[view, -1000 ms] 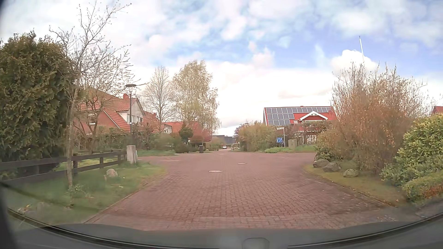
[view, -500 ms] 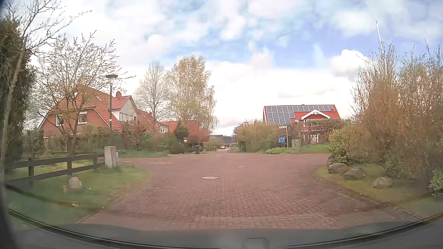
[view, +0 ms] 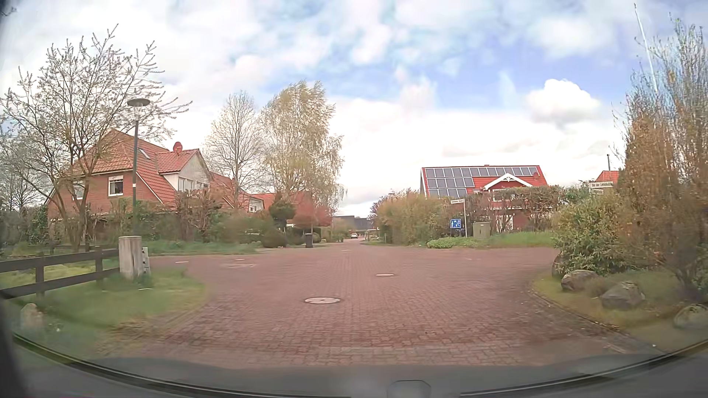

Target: Follow the waypoints while adhering to traffic rules and regulations

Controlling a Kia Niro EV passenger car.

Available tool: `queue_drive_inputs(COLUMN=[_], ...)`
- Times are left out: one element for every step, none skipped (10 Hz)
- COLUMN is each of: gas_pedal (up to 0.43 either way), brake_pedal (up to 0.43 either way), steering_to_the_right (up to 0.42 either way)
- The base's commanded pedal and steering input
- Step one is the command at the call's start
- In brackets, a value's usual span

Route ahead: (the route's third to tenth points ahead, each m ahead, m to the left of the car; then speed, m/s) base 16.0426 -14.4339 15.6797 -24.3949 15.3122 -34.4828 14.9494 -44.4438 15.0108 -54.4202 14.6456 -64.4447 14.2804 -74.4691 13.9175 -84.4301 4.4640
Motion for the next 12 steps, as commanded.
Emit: queue_drive_inputs(gas_pedal=[0.110, 0.098, 0.098, 0.098, 0.079, 0.079, 0.079, 0.079, 0.079, 0.079, 0.079, 0.079], brake_pedal=[0.000, 0.000, 0.000, 0.000, 0.000, 0.000, 0.000, 0.000, 0.000, 0.000, 0.000, 0.000], steering_to_the_right=[0.007, 0.009, 0.015, 0.021, 0.028, 0.035, 0.045, 0.058, 0.078, 0.106, 0.130, 0.152])
